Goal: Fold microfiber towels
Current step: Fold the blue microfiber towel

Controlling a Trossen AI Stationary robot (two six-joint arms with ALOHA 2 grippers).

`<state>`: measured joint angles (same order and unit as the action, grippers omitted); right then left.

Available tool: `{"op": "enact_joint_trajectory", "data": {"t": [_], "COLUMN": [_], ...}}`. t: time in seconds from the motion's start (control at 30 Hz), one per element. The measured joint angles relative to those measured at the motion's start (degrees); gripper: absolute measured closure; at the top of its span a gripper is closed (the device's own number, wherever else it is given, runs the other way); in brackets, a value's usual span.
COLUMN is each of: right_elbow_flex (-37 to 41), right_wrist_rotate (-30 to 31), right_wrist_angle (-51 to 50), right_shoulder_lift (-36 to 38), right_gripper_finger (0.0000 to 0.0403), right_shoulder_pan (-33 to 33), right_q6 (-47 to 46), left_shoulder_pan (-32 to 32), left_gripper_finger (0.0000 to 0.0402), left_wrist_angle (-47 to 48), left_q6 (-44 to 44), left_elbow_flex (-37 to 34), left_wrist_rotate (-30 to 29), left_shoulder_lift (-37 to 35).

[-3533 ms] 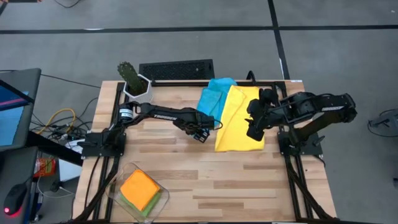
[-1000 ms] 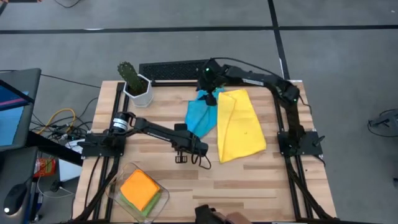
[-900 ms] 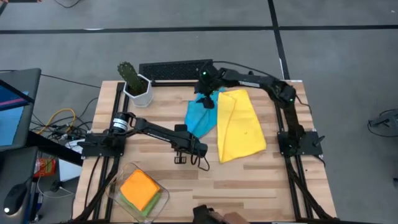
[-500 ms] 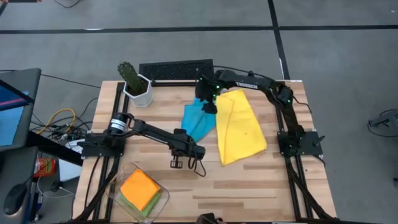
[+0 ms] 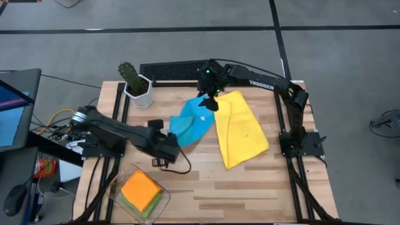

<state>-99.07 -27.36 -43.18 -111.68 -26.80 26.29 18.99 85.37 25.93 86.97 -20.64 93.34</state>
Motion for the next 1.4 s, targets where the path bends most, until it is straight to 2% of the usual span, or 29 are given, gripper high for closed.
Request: {"op": "enact_joint_trajectory", "data": {"t": [0.17, 0.33, 0.5, 0.67, 0.83, 1.0, 1.1, 1.17, 1.23, 1.4], "right_elbow_flex": [-0.2, -0.1, 0.1, 0.0, -0.4, 0.1, 0.3, 0.1, 0.0, 0.2], "right_wrist_rotate": [1.7, 4.8, 5.7, 12.7, 11.1, 3.5, -3.9, -7.2, -4.5, 4.2], "right_wrist_angle": [9.0, 14.8, 10.4, 2.6, -4.0, -12.1, -11.9, -11.9, -10.9, -2.6], "right_shoulder_lift": [-1.5, -5.6, -10.6, -16.1, -19.1, -17.8, -16.2, -13.2, -10.7, -4.5], "right_gripper_finger": [0.0123, 0.0123, 0.0123, 0.0123, 0.0123, 0.0123, 0.0123, 0.0123, 0.0123, 0.0123], "right_shoulder_pan": [5.1, 10.3, 13.2, 14.6, 15.0, 17.5, 20.6, 22.6, 24.3, 22.8], "right_q6": [-5.2, -11.2, -12.3, -9.5, -10.1, -12.8, -14.1, -11.3, -9.7, -9.5], "left_shoulder_pan": [2.0, 2.5, 2.8, 3.2, 3.2, 3.2, 3.0, 2.8, 2.2, 1.4], "left_gripper_finger": [0.0401, 0.0401, 0.0401, 0.0401, 0.0401, 0.0401, 0.0401, 0.0401, 0.0401, 0.0401], "left_wrist_angle": [-6.5, -7.6, -7.8, -5.5, -2.1, 4.2, 4.5, 4.8, 4.7, 4.7], "left_q6": [8.1, 18.0, 17.6, 17.3, 14.5, 13.7, 11.9, 10.5, 10.0, 9.0], "left_elbow_flex": [0.0, 0.0, 0.0, 0.0, 0.0, 0.0, -0.1, -0.2, -0.1, -0.1], "left_wrist_rotate": [-0.9, -5.3, -4.2, -3.8, -4.3, -8.0, -12.8, -17.1, -20.2, -18.3], "left_shoulder_lift": [-6.0, -7.5, -7.5, -7.5, -7.5, -7.5, -7.8, -8.2, -8.3, -8.2]}}
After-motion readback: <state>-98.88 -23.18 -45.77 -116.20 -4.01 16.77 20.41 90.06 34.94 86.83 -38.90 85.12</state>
